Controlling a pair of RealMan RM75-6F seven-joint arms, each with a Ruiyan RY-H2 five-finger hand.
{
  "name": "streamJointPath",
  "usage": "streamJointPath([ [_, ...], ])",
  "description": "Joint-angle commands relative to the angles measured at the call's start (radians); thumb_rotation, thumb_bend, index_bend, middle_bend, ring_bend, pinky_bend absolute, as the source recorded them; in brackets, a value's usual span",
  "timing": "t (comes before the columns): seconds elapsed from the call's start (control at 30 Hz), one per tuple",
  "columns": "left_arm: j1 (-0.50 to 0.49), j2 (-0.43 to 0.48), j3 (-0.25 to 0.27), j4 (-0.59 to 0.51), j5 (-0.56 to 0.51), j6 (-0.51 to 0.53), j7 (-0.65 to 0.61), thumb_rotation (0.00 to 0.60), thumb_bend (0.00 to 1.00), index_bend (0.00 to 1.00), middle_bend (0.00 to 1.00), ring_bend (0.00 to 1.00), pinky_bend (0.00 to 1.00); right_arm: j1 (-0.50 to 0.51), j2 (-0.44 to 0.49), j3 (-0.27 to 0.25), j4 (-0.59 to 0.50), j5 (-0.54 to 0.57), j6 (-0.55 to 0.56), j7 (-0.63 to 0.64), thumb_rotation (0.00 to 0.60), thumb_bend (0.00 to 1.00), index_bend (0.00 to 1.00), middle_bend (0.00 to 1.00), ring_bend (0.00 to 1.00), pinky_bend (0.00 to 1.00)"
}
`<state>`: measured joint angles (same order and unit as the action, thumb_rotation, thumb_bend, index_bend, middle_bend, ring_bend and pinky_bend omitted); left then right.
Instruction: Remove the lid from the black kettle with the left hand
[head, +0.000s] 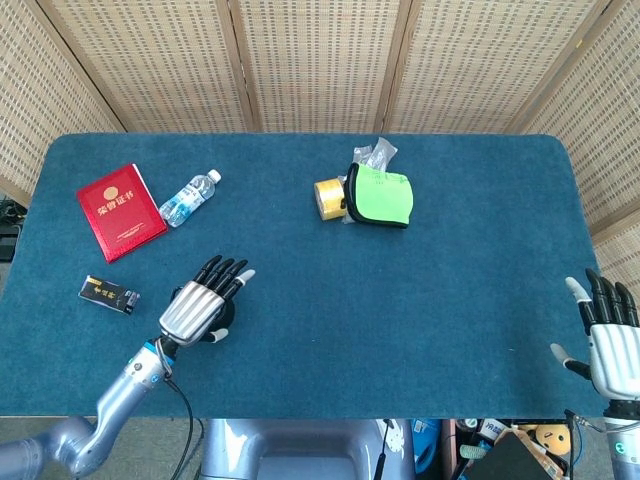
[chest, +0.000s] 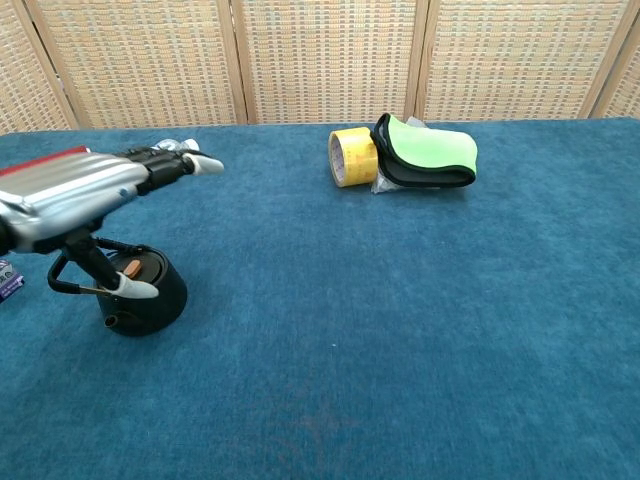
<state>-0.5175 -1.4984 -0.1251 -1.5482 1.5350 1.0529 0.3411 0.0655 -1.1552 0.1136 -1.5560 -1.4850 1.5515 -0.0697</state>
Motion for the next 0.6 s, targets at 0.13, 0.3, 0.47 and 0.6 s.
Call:
streamJointPath([
  [0.13, -0.015, -0.043, 0.004, 0.040, -0.041, -0.012, 0.047, 0.600, 0.12, 0.00, 0.00, 0.00, 0.00, 0.001, 0.002, -0.001, 0.000, 0.002, -0.005, 0.007, 0.600, 0.00, 0.00, 0.00, 0.00, 0.00],
  [0.3, -0.015, -0.058, 0.015, 0.076, -0.088, -0.031, 0.020, 0.600, 0.12, 0.00, 0.00, 0.00, 0.00, 0.000, 0.004, -0.001, 0.001, 0.002, -0.005, 0.019, 0.600, 0.00, 0.00, 0.00, 0.00, 0.00],
  [0.47, -0.011, -0.063, 0.029, 0.126, -0.103, -0.031, -0.019, 0.600, 0.12, 0.00, 0.00, 0.00, 0.00, 0.002, 0.004, -0.002, 0.003, 0.002, -0.010, 0.021, 0.600, 0.00, 0.00, 0.00, 0.00, 0.00],
  [0.6, -0.006, -0.057, 0.029, 0.170, -0.122, -0.027, -0.067, 0.600, 0.12, 0.00, 0.00, 0.00, 0.00, 0.003, 0.000, -0.003, 0.004, 0.002, -0.014, 0.016, 0.600, 0.00, 0.00, 0.00, 0.00, 0.00],
])
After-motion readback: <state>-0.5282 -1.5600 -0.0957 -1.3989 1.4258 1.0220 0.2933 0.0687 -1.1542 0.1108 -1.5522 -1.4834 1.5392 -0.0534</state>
